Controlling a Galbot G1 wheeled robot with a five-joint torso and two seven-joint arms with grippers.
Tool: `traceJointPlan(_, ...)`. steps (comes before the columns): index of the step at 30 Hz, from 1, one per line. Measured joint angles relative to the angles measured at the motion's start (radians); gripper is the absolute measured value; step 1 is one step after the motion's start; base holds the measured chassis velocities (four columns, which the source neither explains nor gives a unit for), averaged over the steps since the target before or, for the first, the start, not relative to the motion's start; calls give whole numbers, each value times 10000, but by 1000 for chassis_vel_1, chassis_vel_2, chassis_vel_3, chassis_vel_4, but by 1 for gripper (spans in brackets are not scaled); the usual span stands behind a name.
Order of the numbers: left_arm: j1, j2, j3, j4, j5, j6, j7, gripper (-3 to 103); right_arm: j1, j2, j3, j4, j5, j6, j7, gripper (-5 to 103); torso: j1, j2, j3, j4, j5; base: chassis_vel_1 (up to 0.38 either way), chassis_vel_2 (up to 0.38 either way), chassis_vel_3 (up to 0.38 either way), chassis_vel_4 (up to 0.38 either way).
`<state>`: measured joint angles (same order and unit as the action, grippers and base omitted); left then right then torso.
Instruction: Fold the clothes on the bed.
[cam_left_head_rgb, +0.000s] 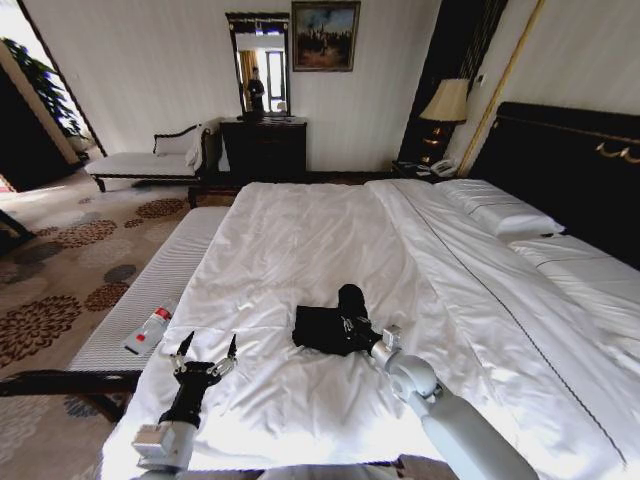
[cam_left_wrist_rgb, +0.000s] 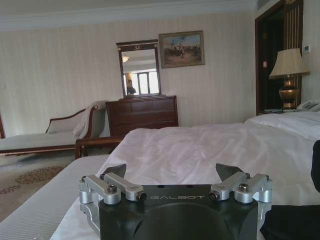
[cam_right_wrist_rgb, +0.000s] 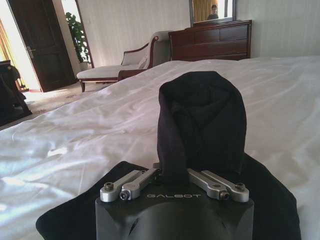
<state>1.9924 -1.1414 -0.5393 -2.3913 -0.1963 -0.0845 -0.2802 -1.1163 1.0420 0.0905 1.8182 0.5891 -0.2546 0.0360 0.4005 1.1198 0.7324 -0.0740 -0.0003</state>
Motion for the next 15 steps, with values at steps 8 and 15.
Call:
traceJointPlan(8, -1, 0, 0, 0, 0, -1, 0, 100, 375, 374, -535, -814, -266, 145, -23, 3, 0, 0, 1, -3, 1, 0, 0, 0, 0)
traceJointPlan(15, 0, 0, 0, 0, 0, -1, 0, 100, 356, 395, -620, -961, -476, 310, -136, 3, 0, 1, -1, -3, 2, 0, 0, 0, 0)
